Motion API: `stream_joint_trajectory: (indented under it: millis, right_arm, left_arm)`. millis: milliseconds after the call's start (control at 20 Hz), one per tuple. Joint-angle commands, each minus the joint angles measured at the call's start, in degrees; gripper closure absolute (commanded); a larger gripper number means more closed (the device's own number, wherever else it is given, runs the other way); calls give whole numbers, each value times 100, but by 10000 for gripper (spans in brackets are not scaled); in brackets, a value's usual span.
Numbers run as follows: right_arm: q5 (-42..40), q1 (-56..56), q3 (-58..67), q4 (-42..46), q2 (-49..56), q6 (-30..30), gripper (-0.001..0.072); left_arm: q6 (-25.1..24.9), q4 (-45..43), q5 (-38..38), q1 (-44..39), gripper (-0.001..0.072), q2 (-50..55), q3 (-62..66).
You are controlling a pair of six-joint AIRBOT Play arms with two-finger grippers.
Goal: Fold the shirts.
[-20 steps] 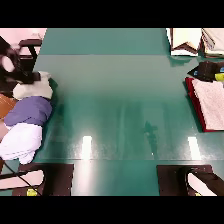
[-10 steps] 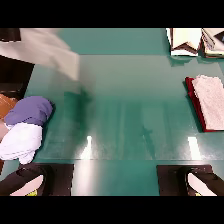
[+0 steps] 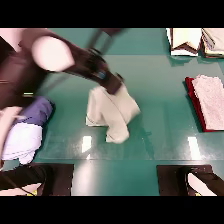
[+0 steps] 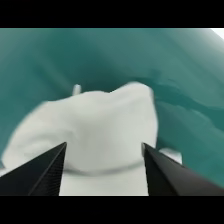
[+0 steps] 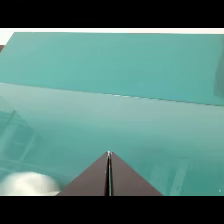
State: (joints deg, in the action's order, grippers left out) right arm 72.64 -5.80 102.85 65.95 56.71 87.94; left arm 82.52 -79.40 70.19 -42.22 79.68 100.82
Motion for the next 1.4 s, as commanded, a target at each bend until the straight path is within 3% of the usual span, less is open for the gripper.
stream_joint_trajectory:
  millis: [0,300,500,650,850,1150,1200,1250,1300,1350]
  right_arm:
    - [79,-7,31,4,-2,-2,690]
    - [98,-7,31,7,2,-2,690]
    - [107,-7,31,2,2,-2,690]
    - [107,-7,31,2,2,0,690]
    - [181,-7,24,2,9,0,690]
    - [435,-7,24,4,11,0,690]
    - [520,-7,24,4,15,0,690]
    - [673,-7,24,4,42,0,690]
    - [883,-7,11,2,79,7,690]
    - [1110,-7,-129,4,81,9,690]
  left_arm:
    - [-87,809,-372,-52,155,603,-22]
    - [170,490,861,2312,156,273,-87]
    - [136,835,597,3285,156,-96,-1687]
    - [-111,1167,142,3344,155,-205,-3206]
    - [-511,2350,-1113,3303,157,-195,-4717]
    - [-643,2573,-1919,2710,158,-195,-5121]
    - [-629,2559,-2020,2625,297,-195,-5121]
    - [-632,2562,-2052,2608,521,-195,-5108]
    - [-643,2531,-2048,2640,677,-197,-5047]
    - [-614,2487,-1958,2710,685,-212,-4916]
